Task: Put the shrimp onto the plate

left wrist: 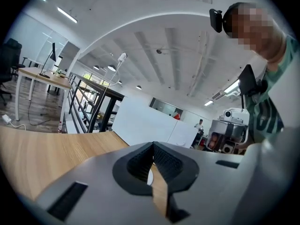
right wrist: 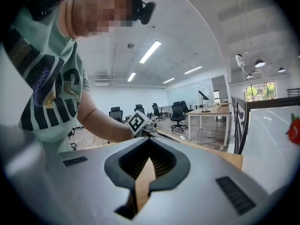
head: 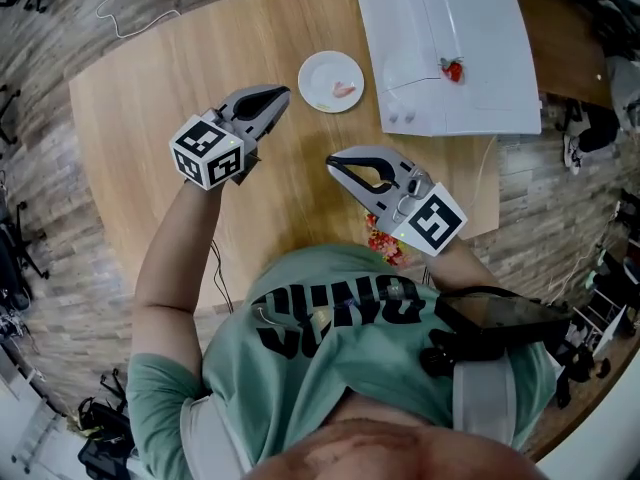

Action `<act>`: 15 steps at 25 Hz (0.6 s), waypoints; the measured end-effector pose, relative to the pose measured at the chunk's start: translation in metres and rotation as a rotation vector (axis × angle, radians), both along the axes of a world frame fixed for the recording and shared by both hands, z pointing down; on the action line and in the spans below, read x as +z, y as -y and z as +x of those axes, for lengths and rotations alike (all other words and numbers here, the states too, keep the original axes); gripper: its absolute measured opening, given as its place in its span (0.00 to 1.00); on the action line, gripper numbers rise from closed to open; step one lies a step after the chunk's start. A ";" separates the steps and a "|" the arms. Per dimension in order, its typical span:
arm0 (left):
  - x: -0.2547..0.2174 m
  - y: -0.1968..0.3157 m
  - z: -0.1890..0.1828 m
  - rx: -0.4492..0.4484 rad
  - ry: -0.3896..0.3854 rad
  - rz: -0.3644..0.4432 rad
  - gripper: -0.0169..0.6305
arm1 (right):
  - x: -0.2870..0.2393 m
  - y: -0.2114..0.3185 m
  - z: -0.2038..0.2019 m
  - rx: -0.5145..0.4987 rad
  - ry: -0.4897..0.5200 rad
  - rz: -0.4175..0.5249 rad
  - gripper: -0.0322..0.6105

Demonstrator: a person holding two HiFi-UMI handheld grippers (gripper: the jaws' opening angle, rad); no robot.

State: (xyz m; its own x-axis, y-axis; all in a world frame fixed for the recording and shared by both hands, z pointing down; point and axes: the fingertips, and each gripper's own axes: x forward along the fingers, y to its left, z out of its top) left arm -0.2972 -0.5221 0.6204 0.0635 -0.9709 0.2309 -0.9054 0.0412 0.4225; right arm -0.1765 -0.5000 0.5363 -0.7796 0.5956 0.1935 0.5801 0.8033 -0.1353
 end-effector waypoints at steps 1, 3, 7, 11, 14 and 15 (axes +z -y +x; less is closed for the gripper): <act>-0.006 -0.009 0.000 -0.009 0.004 0.007 0.04 | -0.004 -0.004 0.000 -0.001 0.006 0.001 0.06; -0.019 -0.028 -0.001 -0.026 0.013 0.022 0.04 | -0.014 -0.013 -0.004 -0.003 0.019 -0.001 0.06; -0.043 -0.068 -0.004 -0.065 0.032 0.053 0.04 | -0.031 -0.035 -0.009 -0.018 0.027 0.010 0.06; -0.066 -0.114 0.005 -0.086 0.058 0.078 0.04 | -0.049 -0.065 -0.007 -0.031 0.048 0.024 0.06; -0.086 -0.146 0.005 -0.103 0.080 0.107 0.04 | -0.060 -0.085 -0.008 -0.052 0.077 0.058 0.06; -0.093 -0.156 0.006 -0.108 0.089 0.116 0.04 | -0.063 -0.091 -0.007 -0.054 0.076 0.065 0.06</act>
